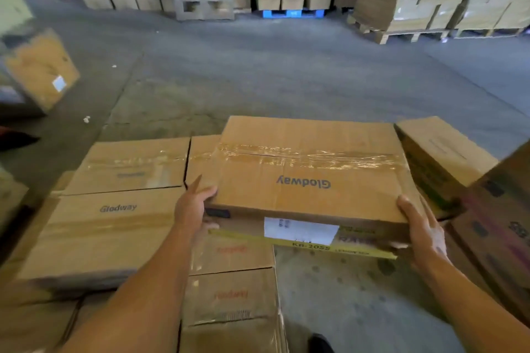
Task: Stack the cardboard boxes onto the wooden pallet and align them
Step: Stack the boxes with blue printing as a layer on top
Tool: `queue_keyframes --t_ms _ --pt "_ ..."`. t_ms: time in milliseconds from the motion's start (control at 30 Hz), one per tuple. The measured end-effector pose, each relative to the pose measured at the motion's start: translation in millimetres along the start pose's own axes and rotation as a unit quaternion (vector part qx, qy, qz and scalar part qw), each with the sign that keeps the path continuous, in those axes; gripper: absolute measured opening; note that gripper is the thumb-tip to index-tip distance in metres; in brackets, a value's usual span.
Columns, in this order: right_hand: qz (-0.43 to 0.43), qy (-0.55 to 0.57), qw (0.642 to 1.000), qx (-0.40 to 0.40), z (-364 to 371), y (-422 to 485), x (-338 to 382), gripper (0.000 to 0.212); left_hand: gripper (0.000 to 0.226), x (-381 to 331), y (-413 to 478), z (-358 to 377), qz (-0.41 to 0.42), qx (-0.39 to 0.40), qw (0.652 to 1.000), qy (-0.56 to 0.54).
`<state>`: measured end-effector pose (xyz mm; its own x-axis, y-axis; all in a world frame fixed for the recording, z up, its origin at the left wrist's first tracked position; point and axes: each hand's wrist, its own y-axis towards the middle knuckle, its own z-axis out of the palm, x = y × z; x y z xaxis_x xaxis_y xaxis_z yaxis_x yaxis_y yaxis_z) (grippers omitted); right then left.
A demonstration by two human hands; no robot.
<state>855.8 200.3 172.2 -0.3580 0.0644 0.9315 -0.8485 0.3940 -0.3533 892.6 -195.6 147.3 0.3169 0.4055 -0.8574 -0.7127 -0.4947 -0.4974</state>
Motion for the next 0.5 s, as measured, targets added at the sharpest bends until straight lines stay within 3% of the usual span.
queue_keyframes --t_ms 300,500 --pt "0.055 -0.082 0.987 0.125 104.7 67.7 -87.8 0.065 0.058 85.0 63.9 -67.6 -0.064 -0.115 0.991 -0.034" --pt "0.070 -0.110 0.978 0.161 158.7 114.4 -169.0 0.058 0.060 130.0 132.0 -90.2 -0.074 -0.173 0.982 -0.023"
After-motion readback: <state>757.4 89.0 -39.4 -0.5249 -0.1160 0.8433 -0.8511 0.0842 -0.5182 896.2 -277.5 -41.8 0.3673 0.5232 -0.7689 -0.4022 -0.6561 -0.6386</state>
